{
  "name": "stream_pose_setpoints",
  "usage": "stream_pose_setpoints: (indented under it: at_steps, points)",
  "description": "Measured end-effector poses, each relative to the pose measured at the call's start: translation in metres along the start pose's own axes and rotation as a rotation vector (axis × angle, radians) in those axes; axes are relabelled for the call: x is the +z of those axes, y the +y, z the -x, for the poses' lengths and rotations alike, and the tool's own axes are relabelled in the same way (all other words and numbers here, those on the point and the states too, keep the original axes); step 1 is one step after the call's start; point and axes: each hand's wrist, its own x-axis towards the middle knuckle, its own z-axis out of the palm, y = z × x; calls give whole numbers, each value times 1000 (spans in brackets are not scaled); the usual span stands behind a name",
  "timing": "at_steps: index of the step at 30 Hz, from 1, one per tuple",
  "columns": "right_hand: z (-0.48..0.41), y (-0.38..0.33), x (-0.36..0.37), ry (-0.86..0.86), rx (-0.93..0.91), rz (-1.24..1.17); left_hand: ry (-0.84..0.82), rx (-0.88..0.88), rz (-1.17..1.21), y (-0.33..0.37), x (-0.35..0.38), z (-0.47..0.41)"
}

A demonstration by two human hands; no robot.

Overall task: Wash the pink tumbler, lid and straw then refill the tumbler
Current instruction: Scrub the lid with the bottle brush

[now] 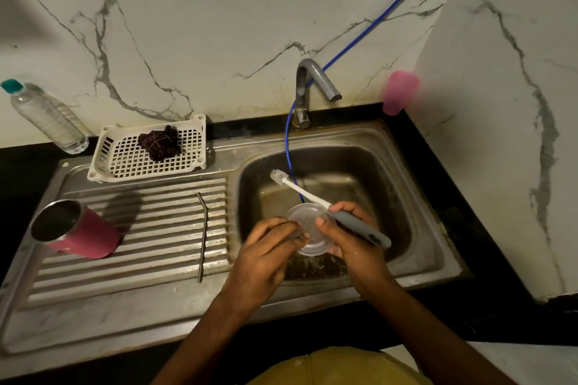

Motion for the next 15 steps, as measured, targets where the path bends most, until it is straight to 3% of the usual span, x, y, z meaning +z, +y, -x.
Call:
stream_pose_setpoints:
  at_steps: [4, 10, 12, 15]
  points:
    - [-4, 5, 5, 16, -14, -102, -60, -92, 46, 2, 1, 3]
    - [-6, 11, 2, -16, -14, -175, -83, -672, 425, 10, 4, 7]
    - [-4, 19, 3, -19, -18, -150, -65, -740, 509, 10, 6, 4]
    - [0, 23, 7, -43, -6, -164, -57, -728, 442, 11, 10, -2]
